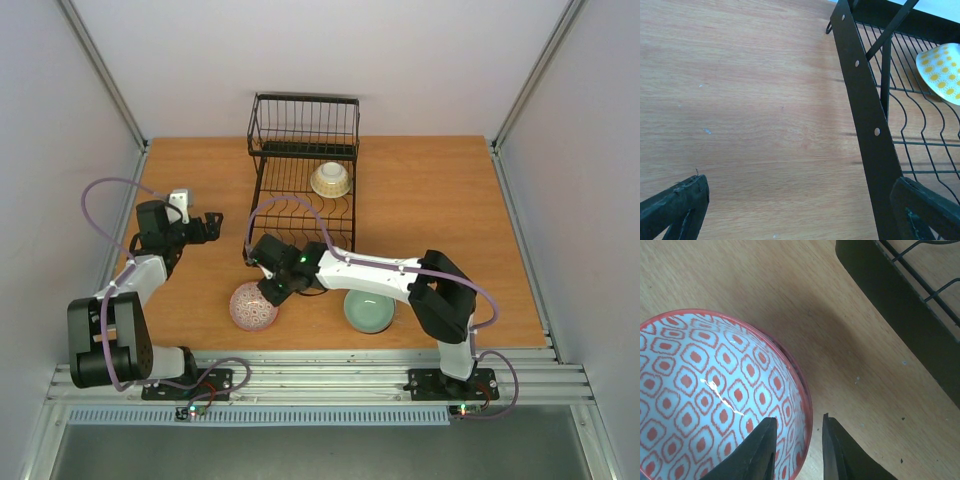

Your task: Load the bowls into the dish rack

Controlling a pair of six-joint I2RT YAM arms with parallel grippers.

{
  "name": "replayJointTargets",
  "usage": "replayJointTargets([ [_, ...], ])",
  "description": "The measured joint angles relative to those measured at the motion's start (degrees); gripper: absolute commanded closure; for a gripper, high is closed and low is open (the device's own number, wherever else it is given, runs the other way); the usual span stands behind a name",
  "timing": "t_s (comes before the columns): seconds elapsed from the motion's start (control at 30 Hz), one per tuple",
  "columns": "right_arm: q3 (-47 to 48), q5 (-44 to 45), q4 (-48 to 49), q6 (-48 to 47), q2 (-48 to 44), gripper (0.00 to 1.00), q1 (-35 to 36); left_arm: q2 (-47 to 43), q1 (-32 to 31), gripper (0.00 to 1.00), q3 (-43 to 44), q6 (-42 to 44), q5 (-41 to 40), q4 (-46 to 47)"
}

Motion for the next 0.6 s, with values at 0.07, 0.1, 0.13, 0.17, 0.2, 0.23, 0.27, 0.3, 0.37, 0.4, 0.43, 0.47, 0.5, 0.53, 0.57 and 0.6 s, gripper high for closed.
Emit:
replayJointTargets([
  [0.07,0.4,0.3,-0.1,-0.1,0.4,0.77,0.2,0.2,0.0,0.01,0.1,0.0,0.0,0.0],
  [0.1,0.7,0.4,-0.2,-0.1,0.6,0.79,0.3,0.3,0.0,0.01,0.2,0.0,0.0,0.0],
  [0.13,1.0,0.5,-0.1,-0.1,0.9,0.8,0.4,0.4,0.0,0.01,0.2,0.0,0.0,-0.1],
  [0.17,1.2,0.5,-0.2,-0.1,1.1,0.8,0.5,0.4,0.0,0.01,0.2,0.0,0.0,-0.1],
  [0.2,1.5,0.6,-0.4,-0.1,1.3,0.8,0.6,0.4,0.0,0.01,0.2,0.0,0.0,-0.1],
  [0.23,1.8,0.7,-0.5,-0.1,1.6,0.8,0.6,0.4,0.0,0.01,0.2,0.0,0.0,-0.1],
  [0.27,1.9,0.7,-0.6,-0.1,1.7,0.8,0.6,0.4,0.0,0.01,0.2,0.0,0.0,-0.1],
  [0.3,2.1,0.7,-0.8,-0.2,1.9,0.81,0.7,0.4,0.0,0.01,0.2,0.0,0.1,-0.1],
  [0.37,2.4,1.3,-1.1,-0.2,2.2,0.82,0.7,0.5,0.0,0.01,0.2,0.0,0.2,-0.1],
  [0.4,2.6,1.6,-1.2,-0.2,2.3,0.84,0.8,0.5,0.0,0.01,0.2,0.0,0.4,-0.1],
  [0.43,2.7,2.0,-1.2,-0.2,2.4,0.87,0.9,0.5,0.0,0.01,0.2,0.0,0.4,-0.1],
  [0.47,2.7,2.2,-1.2,-0.2,2.5,0.9,0.9,0.6,0.0,0.01,0.2,0.0,0.5,-0.1],
  [0.5,2.8,2.5,-1.3,-0.3,2.6,0.93,1.0,0.6,0.0,0.01,0.2,0.0,0.5,-0.1],
  [0.53,2.8,2.9,-1.5,-0.4,2.7,0.96,1.1,0.6,0.0,0.01,0.2,0.0,0.5,-0.1],
  [0.57,2.9,3.4,-1.8,-0.5,2.8,0.98,1.2,0.6,0.0,0.01,0.2,0.0,0.5,-0.1],
  [0.6,3.1,3.5,-2.1,-0.7,2.8,0.99,1.3,0.6,0.0,0.01,0.2,0.0,0.6,-0.1],
])
